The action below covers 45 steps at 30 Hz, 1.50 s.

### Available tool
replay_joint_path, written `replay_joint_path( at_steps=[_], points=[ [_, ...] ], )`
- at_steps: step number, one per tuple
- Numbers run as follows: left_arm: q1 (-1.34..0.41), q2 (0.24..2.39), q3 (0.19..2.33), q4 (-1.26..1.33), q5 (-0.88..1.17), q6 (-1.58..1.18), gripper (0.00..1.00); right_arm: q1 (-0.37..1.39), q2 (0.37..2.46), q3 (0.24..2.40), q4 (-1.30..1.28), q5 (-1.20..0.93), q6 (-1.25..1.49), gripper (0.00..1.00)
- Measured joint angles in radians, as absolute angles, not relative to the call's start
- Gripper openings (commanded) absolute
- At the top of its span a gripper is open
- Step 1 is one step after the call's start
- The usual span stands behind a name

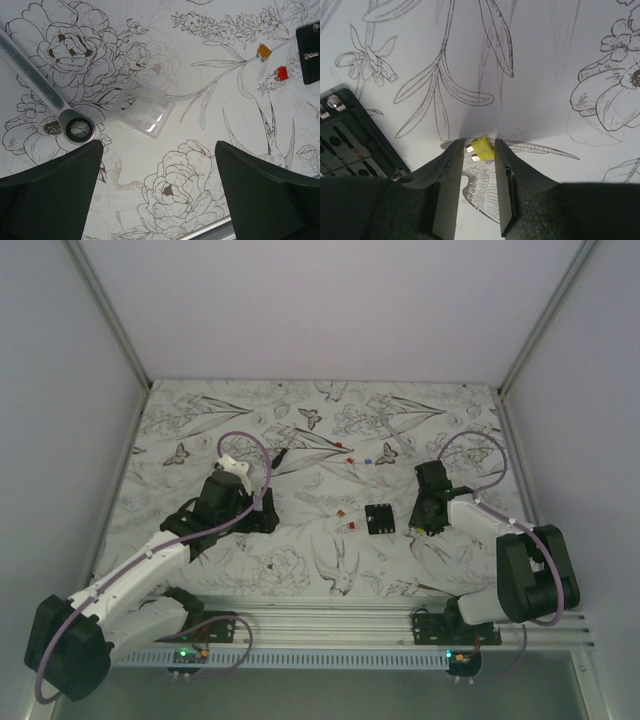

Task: Snap on the fuse box
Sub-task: Pick up the fuse from the center of the board.

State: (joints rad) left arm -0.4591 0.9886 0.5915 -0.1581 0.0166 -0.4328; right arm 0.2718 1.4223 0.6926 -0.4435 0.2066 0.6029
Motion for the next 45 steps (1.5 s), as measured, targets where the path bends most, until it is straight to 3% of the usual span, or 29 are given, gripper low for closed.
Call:
replay_joint_path(
  at_steps=[7, 31, 45],
  points=[
    [-0.459, 0.989, 0.591, -0.158, 0.017, -0.433, 1.00, 0.278, 1.394, 0.703, -0.515, 0.228, 0.584, 0.49],
    [-0.459, 0.999, 0.591, -0.158, 0.028, -0.434, 1.00, 0.291, 1.478, 0.751, -0.499, 0.305, 0.553, 0.48],
    [-0.459, 0.994, 0.591, -0.158, 0.029, -0.434, 1.00, 0.303, 1.380, 0.701, -0.595, 0.316, 0.554, 0.49]
  ],
)
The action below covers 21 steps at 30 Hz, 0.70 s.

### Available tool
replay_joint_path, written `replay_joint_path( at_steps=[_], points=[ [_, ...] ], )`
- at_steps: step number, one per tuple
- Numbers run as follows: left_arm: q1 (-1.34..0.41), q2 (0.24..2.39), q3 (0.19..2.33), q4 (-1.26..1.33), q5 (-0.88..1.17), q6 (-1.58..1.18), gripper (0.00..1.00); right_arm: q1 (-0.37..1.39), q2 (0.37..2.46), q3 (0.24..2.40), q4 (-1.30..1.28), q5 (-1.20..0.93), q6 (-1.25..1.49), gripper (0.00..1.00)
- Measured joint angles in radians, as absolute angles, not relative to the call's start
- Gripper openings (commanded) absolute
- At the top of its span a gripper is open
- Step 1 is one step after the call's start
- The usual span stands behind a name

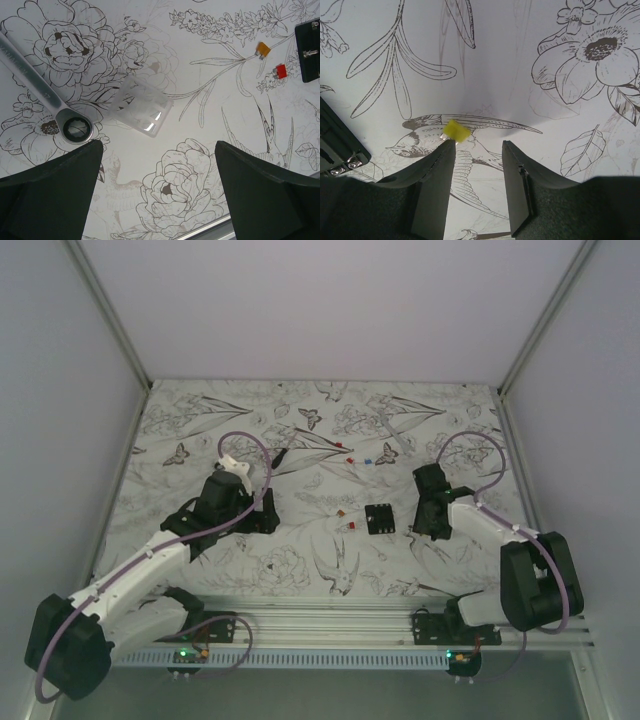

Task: Snap on the fuse box
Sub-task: Pick up the fuse from the center of the board.

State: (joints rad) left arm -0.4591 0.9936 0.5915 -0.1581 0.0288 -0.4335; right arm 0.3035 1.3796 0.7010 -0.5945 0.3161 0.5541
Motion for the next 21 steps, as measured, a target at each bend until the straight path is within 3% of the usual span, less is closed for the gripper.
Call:
replay_joint_path(
  at_steps=[11, 21],
  points=[
    [-0.459, 0.969, 0.591, -0.158, 0.029, -0.434, 1.00, 0.304, 1.380, 0.735, -0.595, 0.271, 0.700, 0.59],
    [-0.459, 0.966, 0.591, -0.159, 0.028, -0.437, 1.00, 0.308, 1.502, 0.791, -0.630, 0.296, 0.853, 0.47]
  ],
)
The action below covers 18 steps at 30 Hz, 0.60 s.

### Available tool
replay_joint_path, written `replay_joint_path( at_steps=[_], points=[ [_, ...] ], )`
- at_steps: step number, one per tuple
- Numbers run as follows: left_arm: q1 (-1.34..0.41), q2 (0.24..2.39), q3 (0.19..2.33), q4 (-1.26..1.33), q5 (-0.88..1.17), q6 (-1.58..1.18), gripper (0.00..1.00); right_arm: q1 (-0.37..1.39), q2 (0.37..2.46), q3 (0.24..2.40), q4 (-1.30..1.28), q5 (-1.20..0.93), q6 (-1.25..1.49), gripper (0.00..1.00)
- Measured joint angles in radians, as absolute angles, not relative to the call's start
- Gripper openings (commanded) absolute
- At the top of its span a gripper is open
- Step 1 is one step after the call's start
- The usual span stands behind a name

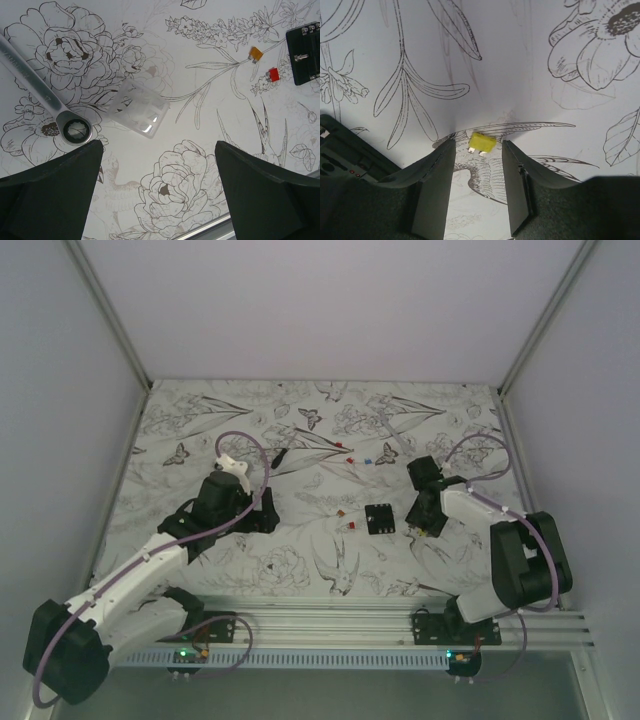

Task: Snap on the fuse box
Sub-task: Pick up the fuse from the center of the board.

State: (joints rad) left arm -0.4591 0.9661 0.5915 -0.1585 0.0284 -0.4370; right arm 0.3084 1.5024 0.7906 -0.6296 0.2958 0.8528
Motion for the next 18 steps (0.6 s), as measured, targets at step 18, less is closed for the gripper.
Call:
replay_joint_path(
  at_steps=[18],
  points=[
    [-0.459, 0.955, 0.591, -0.159, 0.028, -0.440, 1.00, 0.312, 1.506, 0.793, -0.654, 0.331, 0.898, 0.37]
  ],
)
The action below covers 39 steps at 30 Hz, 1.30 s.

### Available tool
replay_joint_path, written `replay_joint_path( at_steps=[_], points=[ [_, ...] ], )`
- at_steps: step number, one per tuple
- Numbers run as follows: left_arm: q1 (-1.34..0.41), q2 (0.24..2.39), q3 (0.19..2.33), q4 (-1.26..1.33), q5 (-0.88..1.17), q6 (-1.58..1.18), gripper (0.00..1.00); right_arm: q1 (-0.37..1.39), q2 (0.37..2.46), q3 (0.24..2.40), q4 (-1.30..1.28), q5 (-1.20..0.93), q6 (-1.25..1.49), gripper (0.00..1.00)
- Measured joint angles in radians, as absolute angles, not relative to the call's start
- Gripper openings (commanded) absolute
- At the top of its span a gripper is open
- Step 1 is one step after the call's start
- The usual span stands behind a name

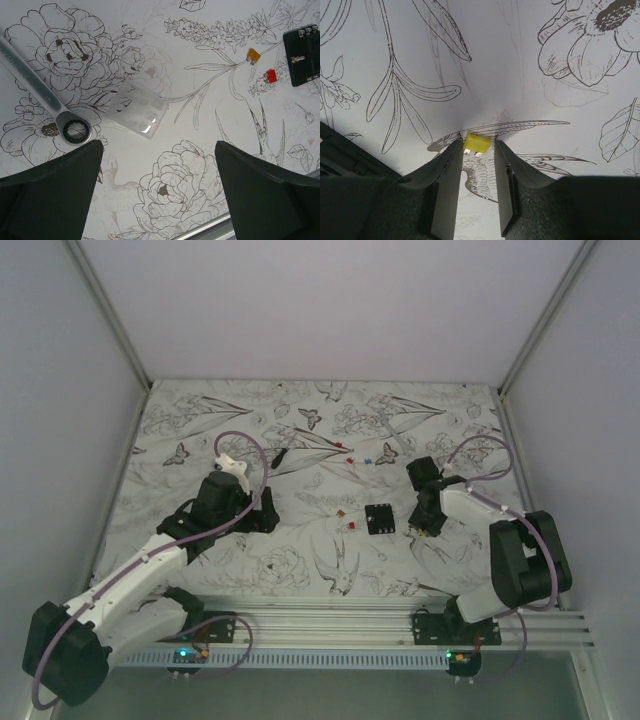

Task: Snap on the fuse box
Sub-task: Pick up the fuse from the center of the board.

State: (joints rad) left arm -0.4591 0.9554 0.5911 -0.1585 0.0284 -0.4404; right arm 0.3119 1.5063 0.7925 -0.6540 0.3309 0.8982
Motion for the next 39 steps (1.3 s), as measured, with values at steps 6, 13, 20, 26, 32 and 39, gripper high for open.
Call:
replay_joint_path(
  at_steps=[6, 13, 20, 26, 32, 39],
  points=[
    [-0.459, 0.955, 0.591, -0.159, 0.029, -0.449, 1.00, 0.312, 1.510, 0.796, -0.654, 0.330, 0.897, 0.37],
    [-0.459, 0.955, 0.591, -0.159, 0.038, -0.456, 1.00, 0.312, 1.531, 0.814, -0.644, 0.327, 0.871, 0.36],
    [-0.459, 0.955, 0.591, -0.159, 0.068, -0.472, 0.99, 0.313, 1.536, 0.816, -0.616, 0.316, 0.840, 0.34],
    [-0.459, 0.972, 0.591, -0.158, 0.105, -0.499, 1.00, 0.326, 1.536, 0.816, -0.608, 0.316, 0.795, 0.45],
    [-0.459, 0.975, 0.591, -0.158, 0.120, -0.517, 1.00, 0.342, 1.536, 0.817, -0.601, 0.314, 0.723, 0.45],
    [-0.459, 0.975, 0.591, -0.158, 0.138, -0.528, 1.00, 0.344, 1.536, 0.817, -0.587, 0.298, 0.627, 0.42]
  ],
)
